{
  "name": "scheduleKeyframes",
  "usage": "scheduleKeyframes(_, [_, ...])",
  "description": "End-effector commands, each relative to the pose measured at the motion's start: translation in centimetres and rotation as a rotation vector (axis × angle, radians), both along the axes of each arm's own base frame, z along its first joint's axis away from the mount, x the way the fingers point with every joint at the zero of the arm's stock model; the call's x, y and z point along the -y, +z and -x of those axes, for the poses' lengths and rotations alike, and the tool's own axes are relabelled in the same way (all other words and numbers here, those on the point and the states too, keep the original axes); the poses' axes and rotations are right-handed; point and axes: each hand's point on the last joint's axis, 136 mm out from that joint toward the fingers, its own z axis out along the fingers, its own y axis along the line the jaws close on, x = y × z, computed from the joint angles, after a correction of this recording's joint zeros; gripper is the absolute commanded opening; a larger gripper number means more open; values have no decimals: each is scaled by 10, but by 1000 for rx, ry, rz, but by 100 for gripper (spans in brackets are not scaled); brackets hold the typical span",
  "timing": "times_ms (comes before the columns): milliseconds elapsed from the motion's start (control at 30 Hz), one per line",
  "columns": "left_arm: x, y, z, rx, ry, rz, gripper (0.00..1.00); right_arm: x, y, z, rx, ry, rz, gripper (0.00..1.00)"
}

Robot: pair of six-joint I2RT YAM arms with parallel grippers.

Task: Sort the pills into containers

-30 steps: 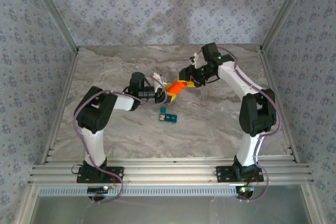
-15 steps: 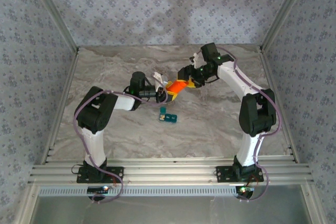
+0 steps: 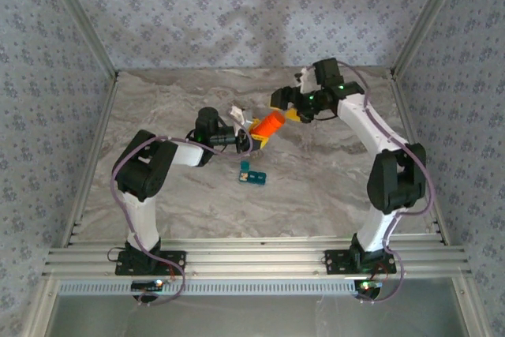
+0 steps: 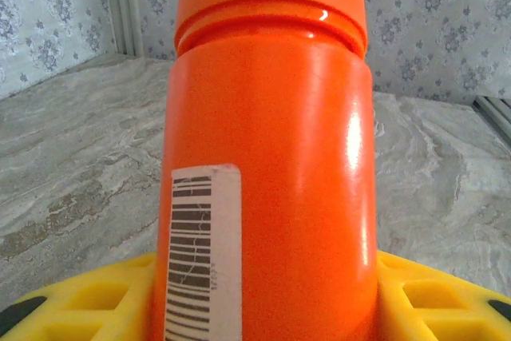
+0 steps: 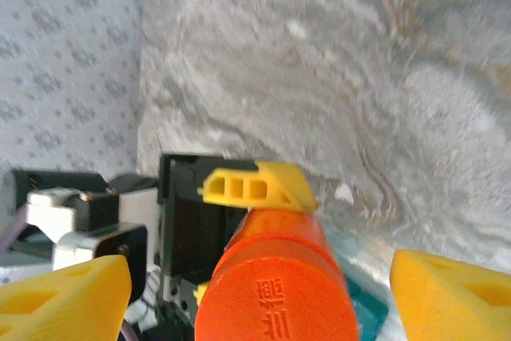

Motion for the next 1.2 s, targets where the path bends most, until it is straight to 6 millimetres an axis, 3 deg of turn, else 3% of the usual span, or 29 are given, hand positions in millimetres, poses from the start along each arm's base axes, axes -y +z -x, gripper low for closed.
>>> scheduleKeyframes(0, [1,25,2,57,3,60,0,24,26,-17,133,-120,-29,86])
scheduleKeyframes(167, [-1,28,-2,53,18,82,0,49,30,-18,289,-190,-15,83])
scheduleKeyframes(300, [-1,30,-4,42,15,102,0,52,28,-9,407,-136,27,79])
scheduleKeyframes(400, [-1,32,-4,35,8,108,0,46,21,1,462,-80,21,82])
scheduleKeyframes(733, [0,33,-2,25,-12,111,0,7,38,16,549,93,-61,85])
scheduleKeyframes(1167, [1,37,-1,28,-23,110,0,-11,23,18,488,156,-50,81])
